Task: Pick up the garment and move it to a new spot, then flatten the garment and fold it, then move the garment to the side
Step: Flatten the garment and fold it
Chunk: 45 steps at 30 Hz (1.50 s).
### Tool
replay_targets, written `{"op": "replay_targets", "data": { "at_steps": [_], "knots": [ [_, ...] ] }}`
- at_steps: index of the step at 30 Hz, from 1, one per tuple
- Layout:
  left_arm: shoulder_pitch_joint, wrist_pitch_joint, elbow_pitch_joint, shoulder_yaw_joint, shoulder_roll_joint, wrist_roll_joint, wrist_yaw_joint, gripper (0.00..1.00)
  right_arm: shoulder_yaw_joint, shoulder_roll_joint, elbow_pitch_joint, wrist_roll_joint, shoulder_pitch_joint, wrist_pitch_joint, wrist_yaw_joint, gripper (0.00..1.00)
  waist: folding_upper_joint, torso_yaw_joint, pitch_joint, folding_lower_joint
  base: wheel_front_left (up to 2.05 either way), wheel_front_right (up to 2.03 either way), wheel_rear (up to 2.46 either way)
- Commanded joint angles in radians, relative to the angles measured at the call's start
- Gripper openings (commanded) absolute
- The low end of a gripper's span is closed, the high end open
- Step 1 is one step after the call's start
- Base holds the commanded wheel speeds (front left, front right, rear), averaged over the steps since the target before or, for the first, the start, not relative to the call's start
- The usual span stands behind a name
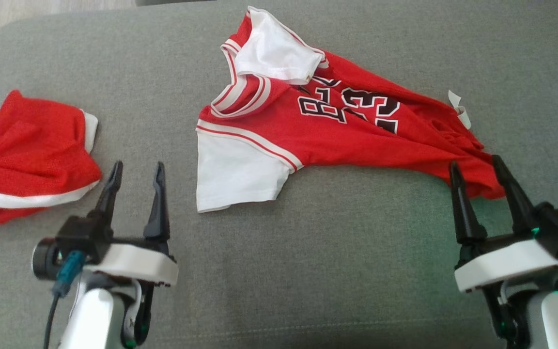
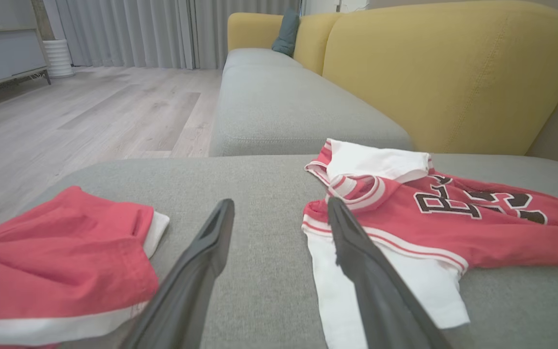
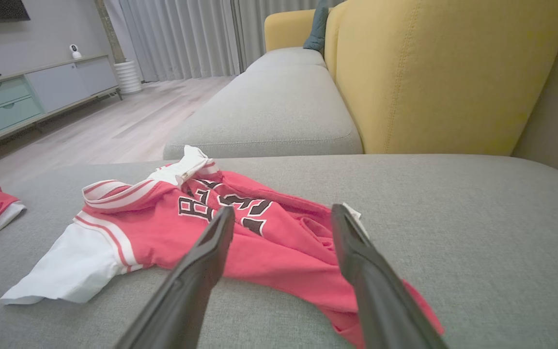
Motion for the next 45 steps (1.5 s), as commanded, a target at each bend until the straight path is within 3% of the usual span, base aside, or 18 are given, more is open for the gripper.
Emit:
{"op": "replay_targets", "data": {
  "at_steps": [1, 23, 32, 45],
  "knots": [
    [-0.013, 0.004, -0.038, 0.024, 0.02, 0.011, 0.007, 1.0, 0.023, 0.004, -0.032, -0.001, -0.003, -0.011, -0.001, 1.0, 0.0, 0.0, -0.005, 0.0, 0.0, 0.0, 0.0],
    [0.008, 0.024, -0.056, -0.008, 0.029, 0.004, 0.016, 1.0, 0.027, 0.016, -0.009, 0.006, -0.003, -0.016, -0.001, 1.0, 0.0, 0.0, -0.015, 0.0, 0.0, 0.0, 0.0],
    [-0.042, 0.124, 0.027, -0.08, 0.012, -0.027, -0.047, 1.0, 0.039, 0.019, -0.004, 0.01, -0.019, -0.016, -0.001, 1.0, 0.0, -0.018, 0.038, 0.0, 0.0, 0.0, 0.0],
    [-0.107, 0.278, 0.207, -0.091, -0.002, -0.105, -0.082, 1.0, 0.034, 0.021, 0.012, 0.01, -0.025, -0.014, -0.001, 1.0, 0.0, -0.048, 0.085, 0.0, 0.0, 0.0, 0.0]
  ]
}}
